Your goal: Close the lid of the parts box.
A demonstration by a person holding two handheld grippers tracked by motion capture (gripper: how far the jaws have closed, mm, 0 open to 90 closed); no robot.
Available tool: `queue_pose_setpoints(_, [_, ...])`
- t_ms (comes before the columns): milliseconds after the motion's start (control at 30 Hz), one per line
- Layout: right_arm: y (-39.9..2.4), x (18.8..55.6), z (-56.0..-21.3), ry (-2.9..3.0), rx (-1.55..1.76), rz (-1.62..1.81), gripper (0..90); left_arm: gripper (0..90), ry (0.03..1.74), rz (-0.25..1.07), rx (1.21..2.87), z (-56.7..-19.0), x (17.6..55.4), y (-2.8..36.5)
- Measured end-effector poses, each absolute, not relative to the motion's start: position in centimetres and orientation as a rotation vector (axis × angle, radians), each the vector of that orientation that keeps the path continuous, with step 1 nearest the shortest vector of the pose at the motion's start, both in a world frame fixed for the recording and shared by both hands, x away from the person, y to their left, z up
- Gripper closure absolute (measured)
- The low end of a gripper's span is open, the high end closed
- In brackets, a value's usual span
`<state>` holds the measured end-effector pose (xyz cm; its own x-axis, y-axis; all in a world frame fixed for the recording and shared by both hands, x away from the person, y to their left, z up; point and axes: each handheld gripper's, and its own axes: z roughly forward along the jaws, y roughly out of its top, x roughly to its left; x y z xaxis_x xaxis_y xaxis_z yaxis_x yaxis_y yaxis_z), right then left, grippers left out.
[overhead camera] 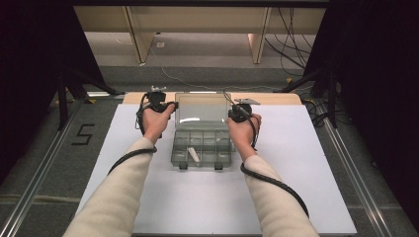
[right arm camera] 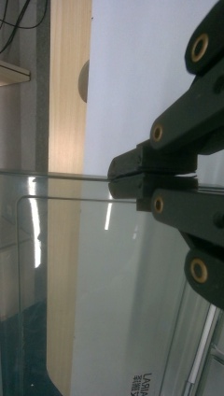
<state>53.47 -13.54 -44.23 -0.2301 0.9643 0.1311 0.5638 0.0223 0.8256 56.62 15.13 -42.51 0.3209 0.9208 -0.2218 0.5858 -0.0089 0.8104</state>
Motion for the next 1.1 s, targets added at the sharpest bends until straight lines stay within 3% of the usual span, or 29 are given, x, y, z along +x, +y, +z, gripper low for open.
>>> queue_pose_setpoints(267, [-13.7,53.0,-44.0,1.836,1.545,1.118,89.3,86.9,1.403,0.470,1.671,-42.0,56.4,14.8])
queue_pose_setpoints(500, [-14.1,53.0,-43.8,1.864,1.529,1.133,87.6,87.5,1.375,0.486,1.681,-41.5,55.7,15.0])
queue_pose_setpoints(733, [-14.1,53.5,-41.9,1.846,1.486,1.181,80.2,87.7,1.355,0.492,1.681,-41.3,55.0,15.0])
queue_pose_setpoints(1100, [-14.3,54.3,-40.2,1.801,1.467,1.207,84.9,87.5,1.329,0.495,1.693,-41.1,54.7,15.1])
